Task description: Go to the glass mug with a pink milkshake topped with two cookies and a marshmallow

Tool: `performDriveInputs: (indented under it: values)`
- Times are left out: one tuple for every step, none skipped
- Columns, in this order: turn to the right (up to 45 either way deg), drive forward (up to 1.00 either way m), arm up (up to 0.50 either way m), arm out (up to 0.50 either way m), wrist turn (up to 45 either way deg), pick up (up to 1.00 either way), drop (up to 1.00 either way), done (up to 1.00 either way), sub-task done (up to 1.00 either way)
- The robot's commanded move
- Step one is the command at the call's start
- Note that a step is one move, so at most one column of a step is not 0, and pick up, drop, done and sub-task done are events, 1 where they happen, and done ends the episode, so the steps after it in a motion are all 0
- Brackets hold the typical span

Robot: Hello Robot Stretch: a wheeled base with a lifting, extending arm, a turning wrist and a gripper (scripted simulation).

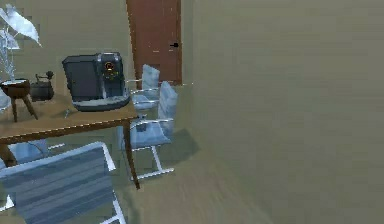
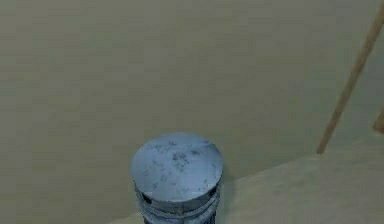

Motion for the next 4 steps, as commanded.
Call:
performDriveInputs:
  values:
    - [0.0,1.00,0.00,0.00,0.0,0.00,0.00,0.00,0.00]
    - [0.0,0.10,0.00,0.00,0.0,0.00,0.00,0.00,0.00]
    - [-33.0,0.00,0.00,0.00,0.0,0.00,0.00,0.00,0.00]
    - [0.0,0.00,0.00,0.00,0.0,0.00,0.00,1.00,0.00]
